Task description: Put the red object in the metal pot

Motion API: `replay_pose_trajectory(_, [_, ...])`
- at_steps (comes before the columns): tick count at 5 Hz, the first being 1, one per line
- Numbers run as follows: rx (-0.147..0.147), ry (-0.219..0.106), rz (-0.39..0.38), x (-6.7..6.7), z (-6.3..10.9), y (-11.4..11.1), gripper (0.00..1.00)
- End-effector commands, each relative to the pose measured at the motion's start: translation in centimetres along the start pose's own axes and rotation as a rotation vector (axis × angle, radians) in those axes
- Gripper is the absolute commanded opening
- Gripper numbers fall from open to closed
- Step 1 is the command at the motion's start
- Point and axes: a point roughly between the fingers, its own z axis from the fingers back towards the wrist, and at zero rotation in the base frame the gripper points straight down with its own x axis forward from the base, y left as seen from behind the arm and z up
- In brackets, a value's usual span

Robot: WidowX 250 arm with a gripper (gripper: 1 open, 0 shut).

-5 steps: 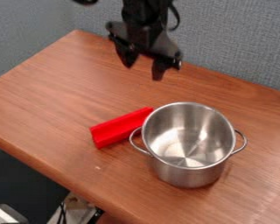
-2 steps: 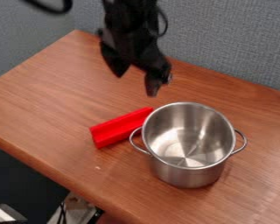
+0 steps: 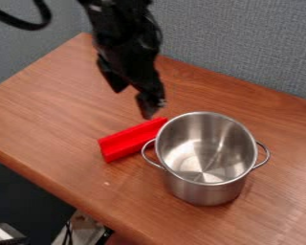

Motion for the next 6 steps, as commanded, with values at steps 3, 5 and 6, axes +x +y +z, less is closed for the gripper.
replay_pose_trajectory(3, [0.133,0.114,0.051,-2.1,-6.3,1.2,1.00])
replay_pose_trajectory(5, [0.120,0.141,0.007,-3.1,-8.8,3.0,1.00])
replay_pose_trajectory(6, [0.081,0.156,-0.041,-2.8,-9.0,3.9,0.00])
